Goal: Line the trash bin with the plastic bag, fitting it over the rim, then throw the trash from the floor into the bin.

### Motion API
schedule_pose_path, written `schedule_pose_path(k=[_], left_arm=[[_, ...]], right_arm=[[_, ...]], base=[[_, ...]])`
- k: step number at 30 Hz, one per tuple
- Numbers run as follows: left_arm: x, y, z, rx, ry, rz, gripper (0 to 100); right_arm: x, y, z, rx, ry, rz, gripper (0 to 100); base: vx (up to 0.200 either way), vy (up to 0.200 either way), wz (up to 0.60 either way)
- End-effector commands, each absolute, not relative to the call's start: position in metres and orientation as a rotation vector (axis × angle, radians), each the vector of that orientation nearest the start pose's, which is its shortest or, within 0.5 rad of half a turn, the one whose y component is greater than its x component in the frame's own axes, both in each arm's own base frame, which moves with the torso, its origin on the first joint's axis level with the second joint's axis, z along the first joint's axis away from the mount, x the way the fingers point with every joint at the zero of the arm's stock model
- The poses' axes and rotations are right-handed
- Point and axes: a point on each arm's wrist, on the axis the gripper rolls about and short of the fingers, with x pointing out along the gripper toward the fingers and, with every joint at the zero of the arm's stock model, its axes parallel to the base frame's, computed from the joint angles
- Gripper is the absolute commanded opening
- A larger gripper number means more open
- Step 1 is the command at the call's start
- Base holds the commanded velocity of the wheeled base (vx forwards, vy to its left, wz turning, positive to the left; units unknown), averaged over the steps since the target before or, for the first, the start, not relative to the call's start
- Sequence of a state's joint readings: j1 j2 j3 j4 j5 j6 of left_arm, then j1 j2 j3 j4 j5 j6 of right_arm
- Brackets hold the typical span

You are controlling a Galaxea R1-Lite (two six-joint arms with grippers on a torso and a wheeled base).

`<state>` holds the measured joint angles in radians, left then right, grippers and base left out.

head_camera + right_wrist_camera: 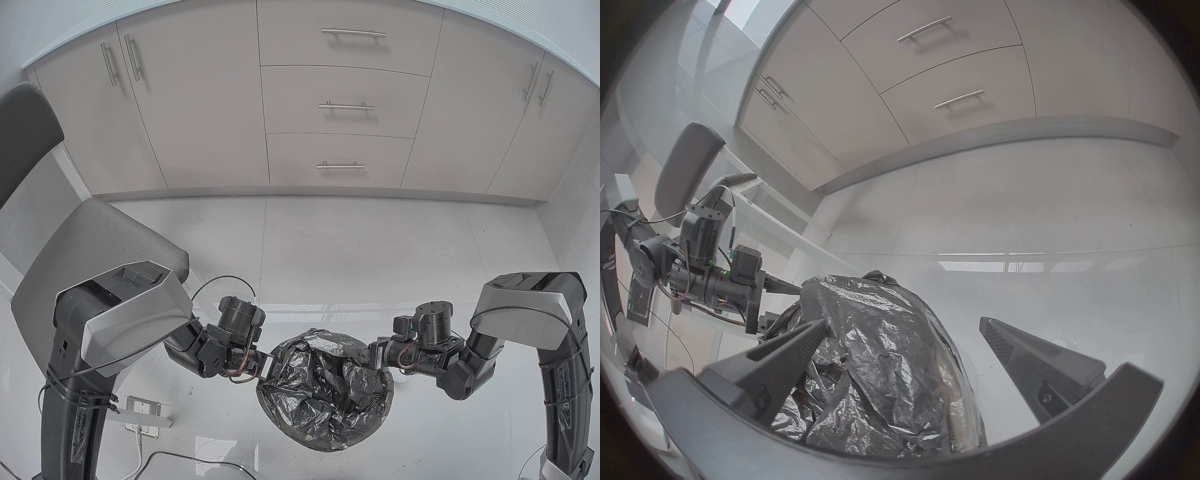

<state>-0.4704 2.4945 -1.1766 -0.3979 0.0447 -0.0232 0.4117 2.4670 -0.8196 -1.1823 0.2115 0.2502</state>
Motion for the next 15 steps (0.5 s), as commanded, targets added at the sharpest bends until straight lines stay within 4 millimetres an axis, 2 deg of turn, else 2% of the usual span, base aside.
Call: schedule_pose_path(k=[1,3,4,8,10,11,14,15], left_arm=[[0.368,-0.192,-0.032,0.195,0.869,-0.401,100],[0.359,-0.192,-0.018,0.188,0.860,-0.414,100],[0.359,-0.192,-0.018,0.188,0.860,-0.414,100],[0.334,-0.199,0.012,0.107,0.846,-0.437,100],[0.332,-0.199,0.014,0.103,0.844,-0.442,100],[0.319,-0.204,0.035,0.086,0.815,-0.472,100],[0.306,-0.200,0.047,0.086,0.805,-0.482,100],[0.295,-0.193,0.055,0.082,0.800,-0.484,100]], right_arm=[[0.353,0.160,-0.039,0.190,0.545,0.550,100],[0.353,0.160,-0.039,0.190,0.545,0.550,100],[0.353,0.160,-0.039,0.190,0.545,0.550,100],[0.353,0.160,-0.038,0.190,0.542,0.551,100],[0.353,0.160,-0.038,0.190,0.542,0.551,100],[0.353,0.159,-0.037,0.190,0.540,0.546,100],[0.353,0.159,-0.035,0.190,0.535,0.546,100],[0.353,0.159,-0.032,0.191,0.529,0.547,100]], base=[[0.000,0.000,0.00],[0.000,0.000,0.00],[0.000,0.000,0.00],[0.000,0.000,0.00],[0.000,0.000,0.00],[0.000,0.000,0.00],[0.000,0.000,0.00],[0.000,0.000,0.00]])
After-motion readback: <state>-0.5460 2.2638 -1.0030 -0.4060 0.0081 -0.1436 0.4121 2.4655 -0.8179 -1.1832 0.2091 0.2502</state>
